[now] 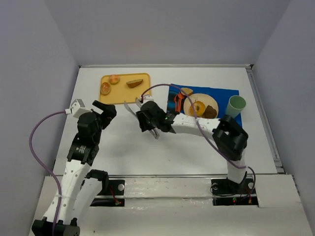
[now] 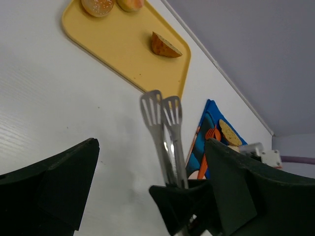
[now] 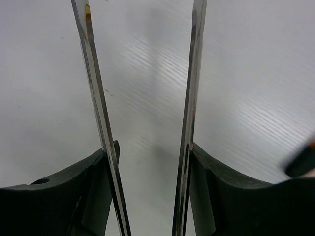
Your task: Place the bread
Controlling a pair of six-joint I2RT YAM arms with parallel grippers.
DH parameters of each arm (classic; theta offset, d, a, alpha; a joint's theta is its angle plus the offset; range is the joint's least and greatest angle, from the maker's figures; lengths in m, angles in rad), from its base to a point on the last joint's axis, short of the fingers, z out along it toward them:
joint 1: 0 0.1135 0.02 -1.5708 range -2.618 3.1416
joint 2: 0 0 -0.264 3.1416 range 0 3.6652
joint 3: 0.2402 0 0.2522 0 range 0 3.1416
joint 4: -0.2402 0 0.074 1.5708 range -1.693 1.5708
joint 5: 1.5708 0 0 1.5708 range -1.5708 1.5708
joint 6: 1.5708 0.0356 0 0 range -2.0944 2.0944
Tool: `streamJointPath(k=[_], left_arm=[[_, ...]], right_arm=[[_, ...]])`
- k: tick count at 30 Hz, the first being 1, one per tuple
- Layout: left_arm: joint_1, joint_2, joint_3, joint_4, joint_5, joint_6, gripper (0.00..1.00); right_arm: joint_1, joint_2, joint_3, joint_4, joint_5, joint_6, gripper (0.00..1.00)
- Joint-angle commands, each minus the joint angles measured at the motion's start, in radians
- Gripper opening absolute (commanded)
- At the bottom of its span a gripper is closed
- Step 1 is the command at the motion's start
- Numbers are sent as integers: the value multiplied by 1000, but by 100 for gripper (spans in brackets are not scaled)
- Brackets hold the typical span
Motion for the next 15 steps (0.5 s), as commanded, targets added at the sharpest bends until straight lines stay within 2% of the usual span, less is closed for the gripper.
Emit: streamJointPath(k=[1, 4, 8, 13, 15], left_arm=[[-2, -40, -16, -8, -31, -33, 99], [0, -60, -19, -25, -37, -36, 99], [0, -73, -23, -31, -45, -36, 99], [0, -70, -21, -34, -48, -33, 99], [0, -67, -21, -33, -48, -33, 99]], right_arm=[[66, 216, 276, 57, -17, 51, 64], [90, 332, 397, 24, -21, 59, 70], [109, 381, 447, 21, -44, 58, 77], [109, 334, 413, 23, 1, 42, 100], [109, 299, 390, 24, 28, 38, 100]])
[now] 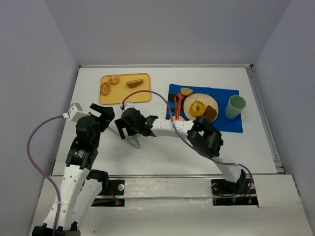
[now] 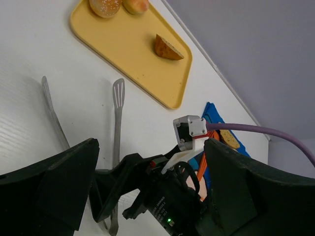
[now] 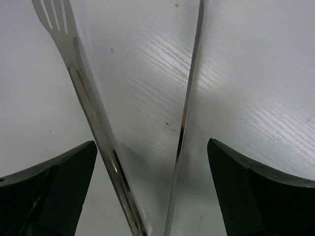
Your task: Place the bread
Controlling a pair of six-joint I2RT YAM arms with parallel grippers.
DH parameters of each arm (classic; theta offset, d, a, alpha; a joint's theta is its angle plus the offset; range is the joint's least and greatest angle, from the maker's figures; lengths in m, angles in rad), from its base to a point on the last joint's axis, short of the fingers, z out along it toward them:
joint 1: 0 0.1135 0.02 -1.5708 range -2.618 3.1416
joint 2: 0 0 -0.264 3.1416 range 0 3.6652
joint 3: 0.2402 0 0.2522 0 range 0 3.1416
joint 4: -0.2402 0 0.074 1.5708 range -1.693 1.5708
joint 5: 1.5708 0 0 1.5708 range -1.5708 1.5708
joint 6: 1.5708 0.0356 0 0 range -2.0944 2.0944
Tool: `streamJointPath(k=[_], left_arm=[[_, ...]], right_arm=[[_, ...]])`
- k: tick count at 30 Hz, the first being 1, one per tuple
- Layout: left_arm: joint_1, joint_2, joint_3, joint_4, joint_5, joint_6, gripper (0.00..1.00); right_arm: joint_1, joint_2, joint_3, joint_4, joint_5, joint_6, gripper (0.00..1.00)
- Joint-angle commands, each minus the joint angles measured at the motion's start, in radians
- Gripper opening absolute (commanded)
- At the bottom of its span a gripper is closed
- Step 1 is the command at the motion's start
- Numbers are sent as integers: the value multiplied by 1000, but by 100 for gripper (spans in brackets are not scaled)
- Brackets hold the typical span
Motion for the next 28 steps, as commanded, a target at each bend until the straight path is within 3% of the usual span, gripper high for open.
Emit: streamJointPath(k=[1, 7, 13, 16, 17, 23, 28], left_arm=[[0, 0, -4, 17, -25, -2, 99], [0, 7, 0, 20, -25, 7, 99], [0, 20, 7, 56, 41, 55, 99], [0, 32, 3, 89, 65, 61, 99], [0, 43, -6, 130, 76, 66, 99], [-14, 153, -32, 349, 297, 87, 99], [-127, 322, 65, 395, 251, 122, 99]], right_arm=[[1, -147, -7, 33, 86, -9, 100], [1, -408, -266, 146, 257, -51, 100], [-171, -811, -720, 183, 281, 18, 100], [-206, -1064, -941, 172, 395, 37, 100], [-206, -1190, -977, 154, 420, 43, 100], [-206, -1580, -1139, 70, 331, 37, 100], [-206, -1751, -1201, 65, 414, 17, 100]])
